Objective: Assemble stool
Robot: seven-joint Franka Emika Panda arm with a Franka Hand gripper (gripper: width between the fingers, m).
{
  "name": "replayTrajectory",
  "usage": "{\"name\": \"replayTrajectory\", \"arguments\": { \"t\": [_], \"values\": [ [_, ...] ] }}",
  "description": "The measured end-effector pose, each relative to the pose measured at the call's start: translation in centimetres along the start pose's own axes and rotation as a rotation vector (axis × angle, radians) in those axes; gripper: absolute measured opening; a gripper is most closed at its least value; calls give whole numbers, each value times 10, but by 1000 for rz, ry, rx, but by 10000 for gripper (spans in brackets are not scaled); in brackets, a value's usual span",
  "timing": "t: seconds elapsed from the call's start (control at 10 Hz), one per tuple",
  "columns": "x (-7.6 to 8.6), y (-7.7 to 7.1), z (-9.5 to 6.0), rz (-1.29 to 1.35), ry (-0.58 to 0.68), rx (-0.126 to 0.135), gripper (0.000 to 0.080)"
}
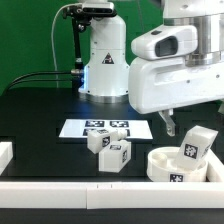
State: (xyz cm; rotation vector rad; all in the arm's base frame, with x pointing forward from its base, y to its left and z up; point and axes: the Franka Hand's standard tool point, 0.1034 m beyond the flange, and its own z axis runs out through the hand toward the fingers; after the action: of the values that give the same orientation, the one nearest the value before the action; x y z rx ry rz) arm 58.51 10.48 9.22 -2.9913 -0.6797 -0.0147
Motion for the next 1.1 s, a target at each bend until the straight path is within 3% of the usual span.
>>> {"name": "replayTrajectory", "arguments": {
  "t": [0.2, 0.6, 0.8, 0.9, 1.1],
  "values": [
    [-1, -1, 11, -153, -27, -21, 649],
    [-7, 14, 19, -307, -27, -24, 649],
    [-7, 15, 19, -288, -27, -24, 374],
    [-7, 15, 19, -201, -26, -24, 333],
    [-7, 14, 19, -15, -23, -26, 333]
  ]
}}
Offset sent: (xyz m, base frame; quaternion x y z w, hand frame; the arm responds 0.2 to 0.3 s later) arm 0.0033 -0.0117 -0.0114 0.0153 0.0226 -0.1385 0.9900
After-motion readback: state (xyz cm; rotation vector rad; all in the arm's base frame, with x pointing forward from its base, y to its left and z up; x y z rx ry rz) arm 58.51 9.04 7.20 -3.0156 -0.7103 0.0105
